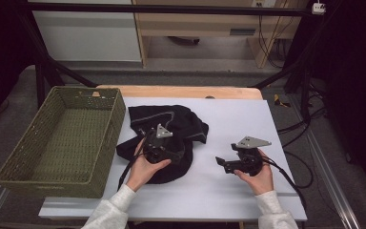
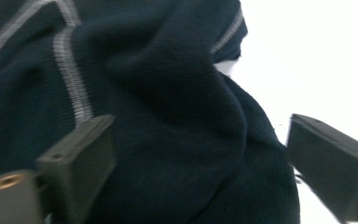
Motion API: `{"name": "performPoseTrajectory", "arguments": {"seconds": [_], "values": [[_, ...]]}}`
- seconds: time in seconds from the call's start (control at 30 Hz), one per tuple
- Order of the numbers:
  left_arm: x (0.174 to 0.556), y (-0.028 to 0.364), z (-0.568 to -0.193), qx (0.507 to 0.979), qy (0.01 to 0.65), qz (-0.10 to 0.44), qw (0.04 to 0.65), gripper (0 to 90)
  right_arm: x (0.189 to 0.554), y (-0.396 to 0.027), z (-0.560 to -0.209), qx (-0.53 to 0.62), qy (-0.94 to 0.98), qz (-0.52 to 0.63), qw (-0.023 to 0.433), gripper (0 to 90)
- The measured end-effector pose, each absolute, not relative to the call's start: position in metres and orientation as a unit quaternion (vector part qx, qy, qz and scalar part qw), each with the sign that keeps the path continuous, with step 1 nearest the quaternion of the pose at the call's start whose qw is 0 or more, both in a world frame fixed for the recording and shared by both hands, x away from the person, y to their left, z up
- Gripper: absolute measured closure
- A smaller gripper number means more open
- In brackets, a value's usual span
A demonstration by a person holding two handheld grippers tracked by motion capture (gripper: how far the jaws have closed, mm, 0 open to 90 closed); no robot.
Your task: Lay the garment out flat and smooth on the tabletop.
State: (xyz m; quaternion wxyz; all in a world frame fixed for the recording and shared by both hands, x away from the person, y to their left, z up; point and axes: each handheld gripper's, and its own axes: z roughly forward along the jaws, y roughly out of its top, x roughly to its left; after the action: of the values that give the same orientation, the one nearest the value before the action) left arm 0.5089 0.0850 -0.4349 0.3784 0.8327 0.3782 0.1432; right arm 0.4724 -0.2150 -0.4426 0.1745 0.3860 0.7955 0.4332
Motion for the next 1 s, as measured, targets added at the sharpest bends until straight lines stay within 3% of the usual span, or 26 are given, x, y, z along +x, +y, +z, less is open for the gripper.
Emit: {"name": "performPoseTrajectory", "arguments": {"seconds": [0.2,0.6,0.8,1.0], "values": [[0.519,0.073,-0.452,0.835,0.39,0.149,0.358,23.8,0.469,-0.219,-0.448,0.39,0.797,0.428,0.171,16.5],[0.527,0.087,-0.45,0.833,0.407,0.142,0.348,76.7,0.469,-0.216,-0.451,0.387,0.799,0.43,0.166,17.4],[0.525,0.104,-0.432,0.833,0.41,0.141,0.343,80.4,0.469,-0.208,-0.45,0.379,0.803,0.43,0.16,17.3],[0.521,0.126,-0.397,0.821,0.41,0.174,0.359,80.8,0.471,-0.196,-0.452,0.368,0.801,0.451,0.143,18.4]]}}
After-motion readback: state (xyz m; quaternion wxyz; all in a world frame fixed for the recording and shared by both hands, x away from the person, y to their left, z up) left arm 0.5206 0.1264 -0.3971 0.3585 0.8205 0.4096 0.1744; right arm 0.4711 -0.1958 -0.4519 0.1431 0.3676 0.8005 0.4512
